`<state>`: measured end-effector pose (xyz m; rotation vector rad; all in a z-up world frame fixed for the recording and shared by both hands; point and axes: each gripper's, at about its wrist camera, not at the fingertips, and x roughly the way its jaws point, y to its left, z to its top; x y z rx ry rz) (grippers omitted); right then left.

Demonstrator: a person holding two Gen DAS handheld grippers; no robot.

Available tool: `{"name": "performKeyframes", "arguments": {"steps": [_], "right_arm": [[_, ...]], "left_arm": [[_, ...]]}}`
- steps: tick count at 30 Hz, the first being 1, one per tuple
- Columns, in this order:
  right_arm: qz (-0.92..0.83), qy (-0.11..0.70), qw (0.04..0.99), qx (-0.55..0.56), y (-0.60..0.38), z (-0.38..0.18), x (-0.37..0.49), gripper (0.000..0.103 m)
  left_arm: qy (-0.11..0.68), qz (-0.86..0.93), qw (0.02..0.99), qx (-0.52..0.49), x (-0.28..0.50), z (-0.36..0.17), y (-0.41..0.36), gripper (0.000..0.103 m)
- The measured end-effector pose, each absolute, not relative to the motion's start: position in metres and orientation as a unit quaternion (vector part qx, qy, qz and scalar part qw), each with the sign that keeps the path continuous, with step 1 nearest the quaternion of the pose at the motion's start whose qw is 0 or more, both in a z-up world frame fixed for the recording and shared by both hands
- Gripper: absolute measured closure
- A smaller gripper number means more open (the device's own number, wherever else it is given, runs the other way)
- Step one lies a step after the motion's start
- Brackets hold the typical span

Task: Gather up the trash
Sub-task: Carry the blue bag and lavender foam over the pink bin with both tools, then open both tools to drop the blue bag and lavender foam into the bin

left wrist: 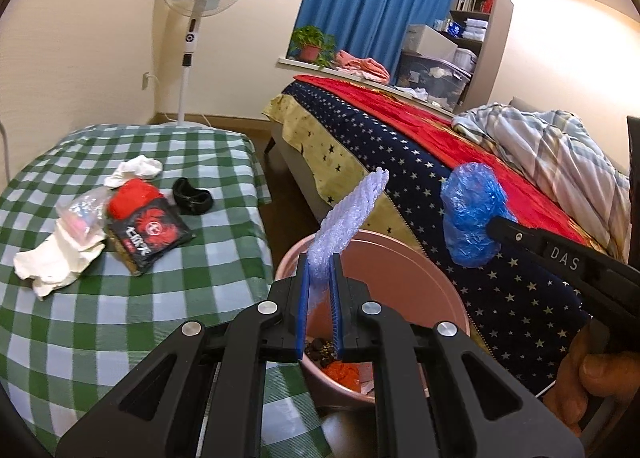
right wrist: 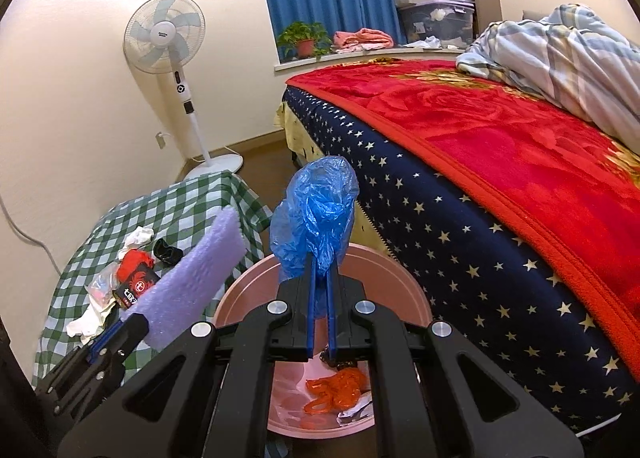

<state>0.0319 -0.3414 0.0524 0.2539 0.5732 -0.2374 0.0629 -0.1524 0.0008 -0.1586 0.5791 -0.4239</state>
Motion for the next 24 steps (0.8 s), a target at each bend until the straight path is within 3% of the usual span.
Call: {"name": "performKeyframes", "arguments": {"steps": [10,13,14,16,24], "right_arm": [[-0.125,0.284,0.942,0.125,-0.345,0.05,0.032,0.098],[-0.134,0.286,0.94,0.127,-0.346,0.049,0.032,0.09],[-0.14,0.287,0.938,0.13,-0.348,0.048,0.032,0.075],[-0.15,0.285,0.936,0.139,-0.351,0.048,0.03,0.056],[-0.142,0.28,0.94,0.133,-0.346,0.05,0.029,0.055]], "left_arm": [[0.289,-0.218,0.929,-0.076,0.069,-0.004,-0.168,0.093],[0.287,-0.225,0.928,-0.081,0.071,-0.003,-0.169,0.092],[0.288,-0.227,0.926,-0.086,0.072,-0.003,-0.169,0.086],[0.292,-0.226,0.924,-0.095,0.073,-0.006,-0.166,0.08],[0.301,-0.21,0.924,-0.105,0.076,-0.008,-0.153,0.08]]}}
